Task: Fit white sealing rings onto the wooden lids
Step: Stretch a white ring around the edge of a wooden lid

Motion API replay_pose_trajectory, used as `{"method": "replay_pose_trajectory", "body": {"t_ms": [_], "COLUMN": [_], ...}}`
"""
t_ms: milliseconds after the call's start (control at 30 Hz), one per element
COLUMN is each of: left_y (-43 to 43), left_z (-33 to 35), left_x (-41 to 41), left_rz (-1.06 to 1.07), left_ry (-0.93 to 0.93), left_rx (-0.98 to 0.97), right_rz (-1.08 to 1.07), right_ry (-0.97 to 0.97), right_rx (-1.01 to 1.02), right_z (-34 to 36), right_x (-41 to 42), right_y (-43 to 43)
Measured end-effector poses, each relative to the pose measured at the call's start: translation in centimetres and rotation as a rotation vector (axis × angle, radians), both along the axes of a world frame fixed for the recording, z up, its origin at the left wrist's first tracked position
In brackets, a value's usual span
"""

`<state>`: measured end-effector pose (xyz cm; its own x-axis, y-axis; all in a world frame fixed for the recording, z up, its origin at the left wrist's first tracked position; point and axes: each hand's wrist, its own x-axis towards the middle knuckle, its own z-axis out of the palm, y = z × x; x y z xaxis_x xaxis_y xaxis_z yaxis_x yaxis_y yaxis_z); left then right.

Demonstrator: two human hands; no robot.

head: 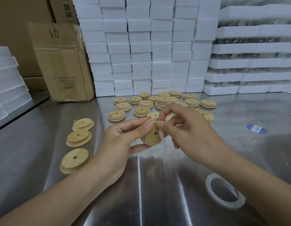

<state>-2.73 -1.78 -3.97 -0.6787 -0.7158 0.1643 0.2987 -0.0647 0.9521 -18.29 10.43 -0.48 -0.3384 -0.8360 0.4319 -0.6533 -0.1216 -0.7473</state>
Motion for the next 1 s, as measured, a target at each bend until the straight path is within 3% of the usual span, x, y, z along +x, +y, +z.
{"method": "replay_pose_trajectory", "body": {"t_ms": [100,300,433,533,600,767,867,1000], "left_y": [-0.3,-0.4,-0.4,-0.6,-0.6,0.0,-0.1,-0.2], "left_z": [0.1,0.0,-0.1,-0.2,-0.2,-0.3,-0.3,-0.1], "left_x": [0.1,-0.2,-0.4,-0.4,-0.2,0.0,0.0,0.1], "left_rz": [-0.05,-0.149,-0.143,-0.106,-0.077,0.033,0.066,0.025], "left_ry": [0.004,0.095,0.092,0.062,0.03,-0.08,-0.06,-0.071], "left_rx": [0.039,0.139,0.116,0.093,0.031,-0.282,-0.216,-0.169], "right_rz": [-0.05,0.147,0.144,0.138,0.134,0.082,-0.027,-0.02], "right_ry": [0.086,-0.386,-0.505,-0.45,-0.302,0.009,0.064,0.075], "right_rx": [-0.037,0.035,0.007,-0.01,-0.034,-0.093,-0.114,-0.142], "right_z": [0.0,0.8,0.4,0.1,0.0,-0.3,-0.8,-1.3], "right_x": [0.1,0.3,0.2,0.0,-0.2,-0.3,-0.3,-0.1], "right_y": [-0.1,0.0,-0.2,-0.3,-0.3,-0.4,-0.4,-0.4]}}
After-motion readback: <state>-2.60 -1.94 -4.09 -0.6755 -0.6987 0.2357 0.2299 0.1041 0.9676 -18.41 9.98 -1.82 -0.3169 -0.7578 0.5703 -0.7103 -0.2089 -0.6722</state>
